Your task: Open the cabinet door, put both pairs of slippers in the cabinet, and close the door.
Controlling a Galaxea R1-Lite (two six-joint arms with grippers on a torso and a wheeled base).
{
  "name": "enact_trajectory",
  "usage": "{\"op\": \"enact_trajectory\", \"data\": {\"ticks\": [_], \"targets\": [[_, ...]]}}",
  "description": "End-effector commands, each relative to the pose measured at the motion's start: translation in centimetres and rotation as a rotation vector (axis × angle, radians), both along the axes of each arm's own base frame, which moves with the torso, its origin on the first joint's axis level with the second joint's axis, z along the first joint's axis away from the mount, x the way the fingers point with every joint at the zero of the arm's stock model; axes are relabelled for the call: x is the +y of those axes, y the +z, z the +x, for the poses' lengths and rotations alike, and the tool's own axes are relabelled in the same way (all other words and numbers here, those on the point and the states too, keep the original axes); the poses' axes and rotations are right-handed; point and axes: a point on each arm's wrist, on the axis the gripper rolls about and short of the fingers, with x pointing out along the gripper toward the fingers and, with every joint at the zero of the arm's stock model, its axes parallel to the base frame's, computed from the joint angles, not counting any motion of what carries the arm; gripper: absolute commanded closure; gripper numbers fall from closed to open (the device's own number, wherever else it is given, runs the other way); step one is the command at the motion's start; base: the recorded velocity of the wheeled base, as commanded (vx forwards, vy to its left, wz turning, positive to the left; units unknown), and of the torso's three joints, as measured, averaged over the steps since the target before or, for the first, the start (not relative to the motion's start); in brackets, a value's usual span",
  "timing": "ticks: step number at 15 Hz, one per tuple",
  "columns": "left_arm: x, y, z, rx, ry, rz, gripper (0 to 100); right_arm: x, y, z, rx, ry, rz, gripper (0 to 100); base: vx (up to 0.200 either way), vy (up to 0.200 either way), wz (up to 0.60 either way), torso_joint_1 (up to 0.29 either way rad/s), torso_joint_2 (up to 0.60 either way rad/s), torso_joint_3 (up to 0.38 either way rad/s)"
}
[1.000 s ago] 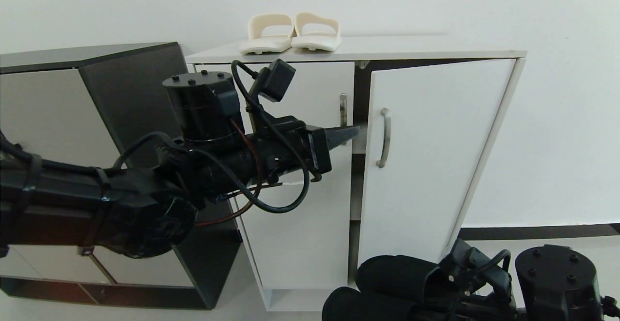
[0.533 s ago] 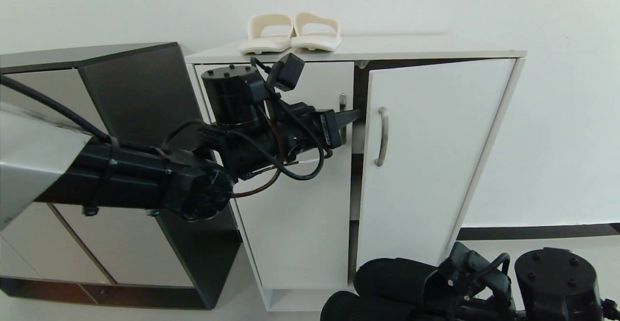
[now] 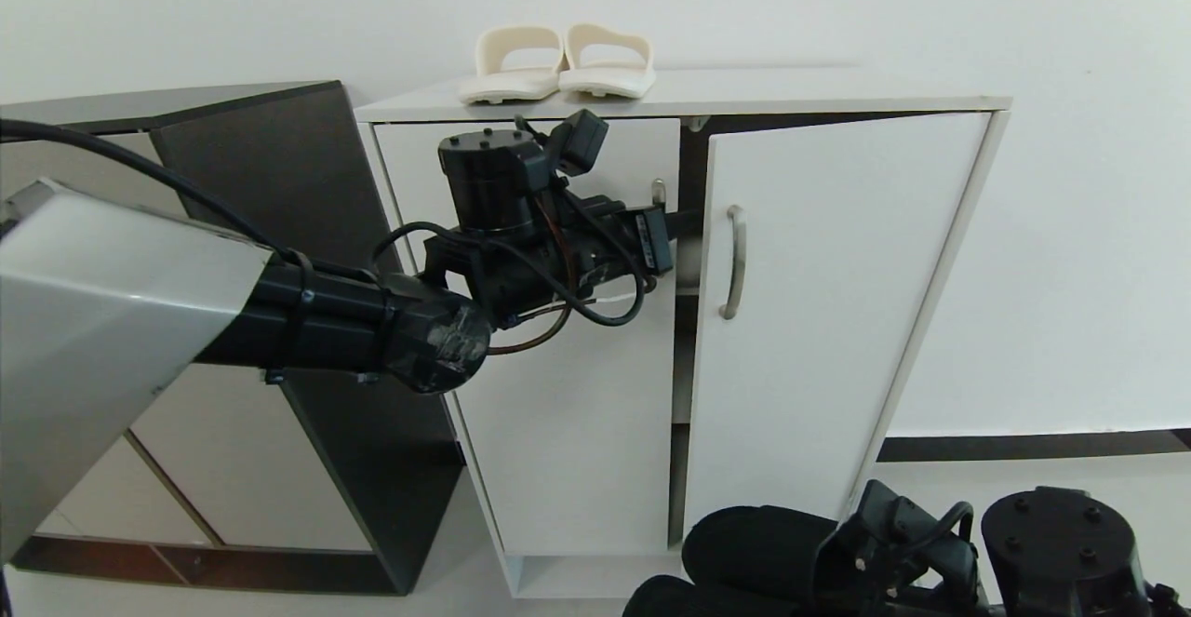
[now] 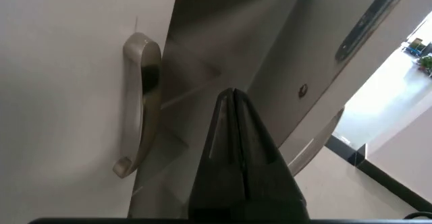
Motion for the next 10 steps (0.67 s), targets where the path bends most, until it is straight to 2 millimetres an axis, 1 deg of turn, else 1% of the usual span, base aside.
{"op": "enact_trajectory", "data": {"ticks": [1, 3, 5, 6, 7, 9, 10], "targets": [[-0.3, -0.3, 0.0, 0.005, -0.006, 0.004, 100, 0.1, -0.2, -0.1, 0.007, 0.007, -0.006, 100, -0.200, 0.000, 0.00, 0.007, 0.00, 0.002], [-0.8, 0.0, -0.8, -0.004, -0.013, -0.001, 100, 0.1, -0.6, -0.3, 0.018, 0.016, -0.020, 100, -0.200, 0.000, 0.00, 0.002, 0.00, -0.002], [-2.3, 0.5, -2.9, -0.009, -0.048, -0.002, 100, 0.4, -0.7, -0.7, 0.021, 0.039, -0.024, 100, -0.200, 0.000, 0.00, 0.007, 0.01, 0.000], [-3.2, 0.6, -4.3, -0.017, -0.086, 0.006, 100, 0.5, -0.7, -0.9, 0.021, 0.048, -0.024, 100, -0.200, 0.000, 0.00, 0.002, 0.01, -0.007], [-3.9, 0.5, -5.0, -0.028, -0.109, 0.015, 100, 0.5, -0.7, -1.0, 0.021, 0.053, -0.024, 100, -0.200, 0.000, 0.00, 0.002, 0.00, 0.007], [-5.0, 0.5, -6.2, -0.032, -0.147, 0.018, 100, 0.5, -0.7, -1.0, 0.021, 0.053, -0.024, 100, -0.200, 0.000, 0.00, 0.002, 0.00, 0.009], [-5.1, 0.5, -6.4, -0.033, -0.153, 0.017, 100, 0.5, -0.6, -1.0, 0.017, 0.052, -0.021, 100, -0.200, 0.000, 0.00, -0.002, 0.01, 0.002]]}}
